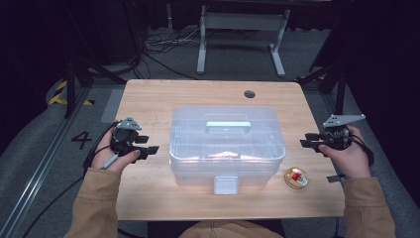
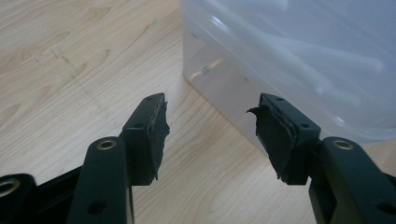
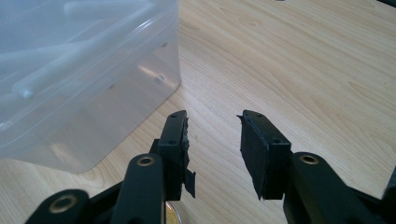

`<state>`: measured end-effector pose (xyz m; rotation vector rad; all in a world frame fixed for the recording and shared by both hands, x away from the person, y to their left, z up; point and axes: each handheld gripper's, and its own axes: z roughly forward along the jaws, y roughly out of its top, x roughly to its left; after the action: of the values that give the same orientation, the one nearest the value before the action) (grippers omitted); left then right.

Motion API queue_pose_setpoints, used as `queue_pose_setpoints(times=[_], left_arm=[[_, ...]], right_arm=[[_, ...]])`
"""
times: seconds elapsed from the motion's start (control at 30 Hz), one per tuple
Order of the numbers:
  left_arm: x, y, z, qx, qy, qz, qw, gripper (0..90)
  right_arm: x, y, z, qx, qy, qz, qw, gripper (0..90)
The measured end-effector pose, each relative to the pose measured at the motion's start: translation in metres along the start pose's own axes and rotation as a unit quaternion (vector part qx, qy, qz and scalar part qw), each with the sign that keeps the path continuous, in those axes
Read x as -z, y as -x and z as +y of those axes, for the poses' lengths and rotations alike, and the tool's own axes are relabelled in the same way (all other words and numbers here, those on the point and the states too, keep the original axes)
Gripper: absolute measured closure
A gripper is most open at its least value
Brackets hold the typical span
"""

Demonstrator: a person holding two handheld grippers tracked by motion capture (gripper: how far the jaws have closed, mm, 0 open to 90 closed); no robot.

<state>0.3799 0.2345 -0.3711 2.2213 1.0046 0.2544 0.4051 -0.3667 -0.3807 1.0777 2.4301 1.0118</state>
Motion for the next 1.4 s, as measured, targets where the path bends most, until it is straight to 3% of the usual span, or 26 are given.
queue_pose_setpoints(times=[0.53, 1.0, 1.17, 1.4], left_arm=[[0.003, 0.002, -0.001, 0.002, 0.0, -0.015, 0.9999, 43.5], [0.022, 0.021, 0.019, -0.023, 0.002, -0.063, 0.9977, 48.1], [0.028, 0.023, 0.024, -0.031, 0.004, -0.065, 0.9974, 48.1], [0.032, 0.036, 0.039, -0.059, 0.017, -0.081, 0.9948, 47.6]], right_arm=[[-0.003, 0.001, 0.0, -0.001, -0.011, 0.011, 0.9999, 60.9], [-0.002, 0.001, -0.001, -0.007, -0.004, 0.021, 0.9998, 61.0], [-0.004, 0.001, -0.002, -0.009, -0.005, 0.034, 0.9994, 62.4], [-0.004, -0.001, -0.003, 0.004, 0.028, 0.039, 0.9989, 61.0]])
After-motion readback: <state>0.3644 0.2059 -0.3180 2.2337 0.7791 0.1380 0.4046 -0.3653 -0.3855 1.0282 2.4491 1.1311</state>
